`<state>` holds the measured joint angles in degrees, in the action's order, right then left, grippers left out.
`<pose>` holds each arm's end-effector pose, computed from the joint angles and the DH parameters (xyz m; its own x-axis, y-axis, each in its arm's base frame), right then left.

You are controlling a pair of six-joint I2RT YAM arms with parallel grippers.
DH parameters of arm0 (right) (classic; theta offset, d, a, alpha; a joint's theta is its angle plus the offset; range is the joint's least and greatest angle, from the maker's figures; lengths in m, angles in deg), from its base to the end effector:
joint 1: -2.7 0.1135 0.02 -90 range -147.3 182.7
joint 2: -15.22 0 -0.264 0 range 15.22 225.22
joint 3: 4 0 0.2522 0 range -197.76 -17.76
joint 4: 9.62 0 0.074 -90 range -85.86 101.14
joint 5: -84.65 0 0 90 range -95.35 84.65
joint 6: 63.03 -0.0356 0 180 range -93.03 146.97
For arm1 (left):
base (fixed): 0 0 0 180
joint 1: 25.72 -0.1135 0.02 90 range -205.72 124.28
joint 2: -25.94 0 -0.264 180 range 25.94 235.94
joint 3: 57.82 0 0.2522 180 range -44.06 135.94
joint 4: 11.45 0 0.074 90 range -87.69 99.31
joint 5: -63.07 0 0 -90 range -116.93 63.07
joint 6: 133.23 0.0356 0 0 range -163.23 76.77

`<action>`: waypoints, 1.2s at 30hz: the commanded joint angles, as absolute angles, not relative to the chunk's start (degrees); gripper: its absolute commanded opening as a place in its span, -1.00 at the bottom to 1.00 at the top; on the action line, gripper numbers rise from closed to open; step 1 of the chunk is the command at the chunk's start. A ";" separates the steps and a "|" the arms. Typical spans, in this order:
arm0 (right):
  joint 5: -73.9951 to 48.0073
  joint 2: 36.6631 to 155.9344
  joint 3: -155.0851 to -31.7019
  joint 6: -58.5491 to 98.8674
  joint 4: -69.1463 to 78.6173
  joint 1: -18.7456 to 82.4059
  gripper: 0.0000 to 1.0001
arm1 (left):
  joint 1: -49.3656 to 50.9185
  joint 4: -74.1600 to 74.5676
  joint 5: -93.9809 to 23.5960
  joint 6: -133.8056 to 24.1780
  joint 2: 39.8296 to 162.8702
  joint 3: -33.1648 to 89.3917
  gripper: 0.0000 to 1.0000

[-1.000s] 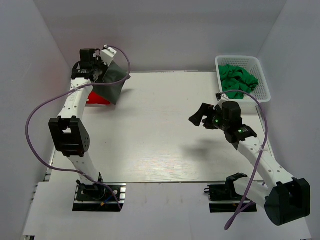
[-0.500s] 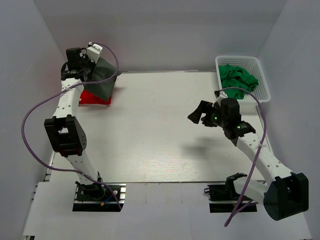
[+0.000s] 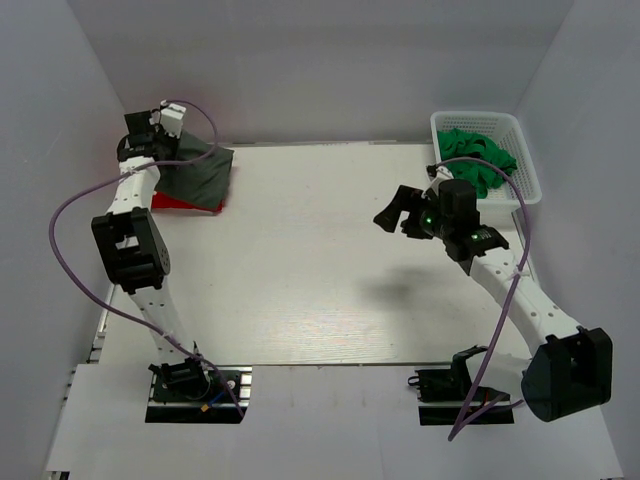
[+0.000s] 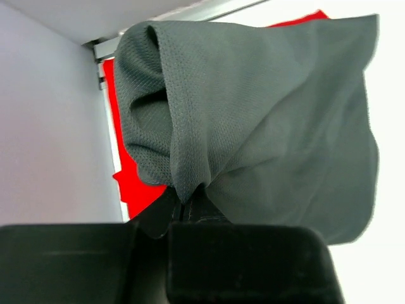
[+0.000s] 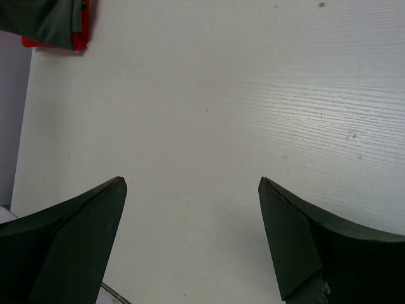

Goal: Fold and stack the t-shirts
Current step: Put the neatly folded tshirt into the corner of the board with the left arm

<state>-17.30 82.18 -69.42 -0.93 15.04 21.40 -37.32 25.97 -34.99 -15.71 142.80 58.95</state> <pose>0.2500 0.0924 0.3016 -0.5987 0.2807 -0.7502 -0.2370 0.8326 0.5006 0.4694 0.0913 0.2821 -0.5706 0.3499 -0.7429 0.1957 0.9366 0.2908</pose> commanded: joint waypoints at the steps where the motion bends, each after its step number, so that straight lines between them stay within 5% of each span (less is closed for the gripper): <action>1: -17.04 83.33 -73.04 -0.10 16.09 21.16 0.81 | -38.90 23.23 -35.28 -18.36 141.70 62.64 -1.00; 4: -17.22 84.30 -73.92 -0.27 16.79 21.16 0.81 | -39.43 23.23 -31.86 -20.29 143.80 64.57 -0.59; 6: -17.31 84.65 -74.45 -0.18 17.06 21.16 0.81 | -40.14 24.45 -29.84 -21.70 144.85 66.77 0.39; 10: -18.10 85.44 -75.33 -0.19 17.32 21.25 0.81 | -40.75 31.20 -26.58 -23.72 149.95 75.72 0.99; 18: -18.71 83.16 -73.40 -0.97 15.66 21.25 0.81 | -41.28 32.10 -28.50 -27.68 149.17 76.89 1.00; 28: -16.08 79.30 -71.99 1.13 16.53 21.25 0.81 | -38.74 39.20 -50.86 -41.73 141.97 73.97 1.00; 36: -16.51 74.73 -65.14 0.08 14.25 21.42 0.81 | -24.97 23.58 -46.80 -60.97 114.21 39.05 1.00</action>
